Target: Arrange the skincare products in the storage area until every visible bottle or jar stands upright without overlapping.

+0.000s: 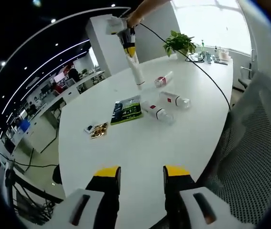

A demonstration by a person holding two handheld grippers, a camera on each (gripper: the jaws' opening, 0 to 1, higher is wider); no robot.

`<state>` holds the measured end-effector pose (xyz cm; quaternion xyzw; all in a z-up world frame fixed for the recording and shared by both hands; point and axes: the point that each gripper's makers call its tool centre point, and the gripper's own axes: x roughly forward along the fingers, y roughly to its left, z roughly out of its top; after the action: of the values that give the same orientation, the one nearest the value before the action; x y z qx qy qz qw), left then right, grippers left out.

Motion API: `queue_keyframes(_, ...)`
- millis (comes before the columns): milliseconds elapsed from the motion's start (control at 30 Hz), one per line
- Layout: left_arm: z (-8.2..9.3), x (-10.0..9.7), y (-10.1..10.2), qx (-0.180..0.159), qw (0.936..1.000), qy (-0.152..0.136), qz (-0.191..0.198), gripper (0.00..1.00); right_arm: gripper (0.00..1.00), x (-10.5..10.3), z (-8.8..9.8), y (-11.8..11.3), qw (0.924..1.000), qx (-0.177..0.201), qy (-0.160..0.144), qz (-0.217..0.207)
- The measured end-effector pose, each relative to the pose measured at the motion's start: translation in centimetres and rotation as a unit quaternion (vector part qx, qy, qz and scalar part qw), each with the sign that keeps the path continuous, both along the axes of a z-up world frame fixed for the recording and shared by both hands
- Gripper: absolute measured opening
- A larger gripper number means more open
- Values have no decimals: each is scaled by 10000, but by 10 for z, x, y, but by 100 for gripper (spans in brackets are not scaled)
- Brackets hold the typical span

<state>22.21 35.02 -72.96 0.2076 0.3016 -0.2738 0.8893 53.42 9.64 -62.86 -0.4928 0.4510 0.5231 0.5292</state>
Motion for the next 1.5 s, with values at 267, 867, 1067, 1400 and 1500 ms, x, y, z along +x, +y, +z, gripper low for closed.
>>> queue_keyframes(267,-1,0,1,7,10000,16,3,37,0,2,-7,-1,10000,-55,49,11)
queue_keyframes(867,-1,-2,2,24,10000,6,-3,36,2,3,-9,2,9998,-150,121,-12)
queue_keyframes(1067,-1,-2,2,36,10000,7,-14,36,5,2,-9,0,9998,-127,154,-54)
queue_keyframes(1400,1,-2,1,40,10000,-8,-4,36,12,3,-6,-4,9995,-27,206,-248)
queue_keyframes(1500,1,-2,1,39,10000,-10,-4,36,14,2,-7,-7,9995,29,169,-276)
